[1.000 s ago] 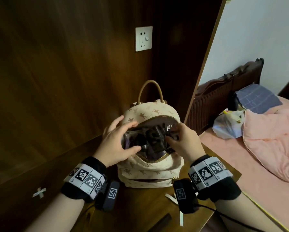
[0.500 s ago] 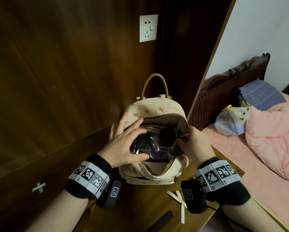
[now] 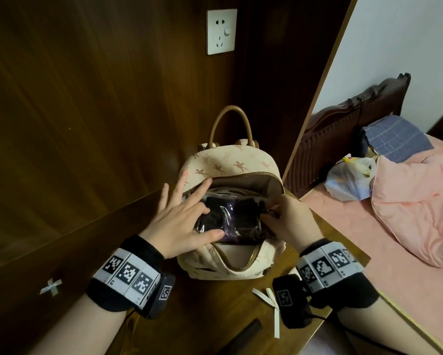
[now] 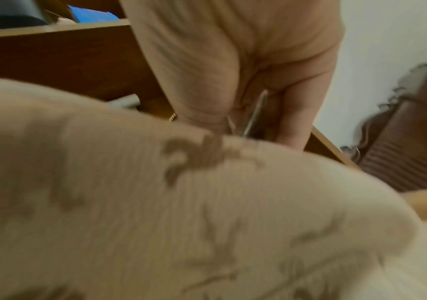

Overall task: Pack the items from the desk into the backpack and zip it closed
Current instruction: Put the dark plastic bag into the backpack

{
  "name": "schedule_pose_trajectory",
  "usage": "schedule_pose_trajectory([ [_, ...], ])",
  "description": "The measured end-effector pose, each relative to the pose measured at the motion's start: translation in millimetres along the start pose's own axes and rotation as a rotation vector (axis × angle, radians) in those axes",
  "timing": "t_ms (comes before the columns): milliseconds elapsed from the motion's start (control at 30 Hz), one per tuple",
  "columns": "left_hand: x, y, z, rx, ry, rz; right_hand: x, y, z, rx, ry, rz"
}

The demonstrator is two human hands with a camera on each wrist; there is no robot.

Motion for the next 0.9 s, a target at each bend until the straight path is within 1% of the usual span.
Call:
schedule_pose_trajectory([
  [133,2.8,2.1,-2.0,0.001,-0.028,-0.017,12.3,6.0,-4.2,0.069,0.038,-0.089],
  [233,4.3,3.4,-1.2,0.001,-0.054,-0.029,29.7,13.7,-5.8,0.136,-0.005,-0.135],
  [333,4.0,4.4,-0.1,-0.006,-0.072,-0.037,37.1,13.6,-7.5,0.108,-0.055,-0.098],
  [400,3.7,5.0,0.6,-0.006,-0.081,-0.040,42.3,14.0,-7.0,0.077,-0.189,-0.094],
  [433,3.8,5.3,0.7,-0.005,-0.083,-0.039,47.1,17.8,-5.4,0.088,-0.283,-0.153],
  [500,3.5,5.8,0.8,-0.006,-0.082,-0.031,55.3,23.7,1.9,0.173,-0.467,-0.352],
  [533,3.5,6.2,0.9,-0.007,-0.084,-0.027,58.4,24.3,5.5,0.199,-0.521,-0.401],
  [567,3.7,6.8,1.1,-0.007,-0.087,-0.022,60.2,24.3,6.2,0.176,-0.536,-0.373],
  [600,3.9,7.3,0.9,-0.007,-0.089,-0.017,59.8,22.9,3.9,0.116,-0.513,-0.294],
  [667,3.7,6.8,0.1,-0.016,-0.088,-0.003,55.4,16.3,-1.0,-0.011,-0.423,-0.166],
  [733,2.9,5.3,-0.4,-0.028,-0.081,0.019,48.4,11.5,-2.6,-0.068,-0.370,-0.122],
  [900,-0.6,1.0,-1.9,-0.066,-0.019,0.126,38.3,21.5,-6.6,-0.010,-0.271,-0.060],
])
Point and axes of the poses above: each hand's wrist, its own z-axis away from the middle knuckle, its own x-axis out of the palm, y = z × x, the point moved 10 cm from there along -z, towards the middle knuckle, and after that the axes turned 9 degrees about y, right-handed, at the moved point
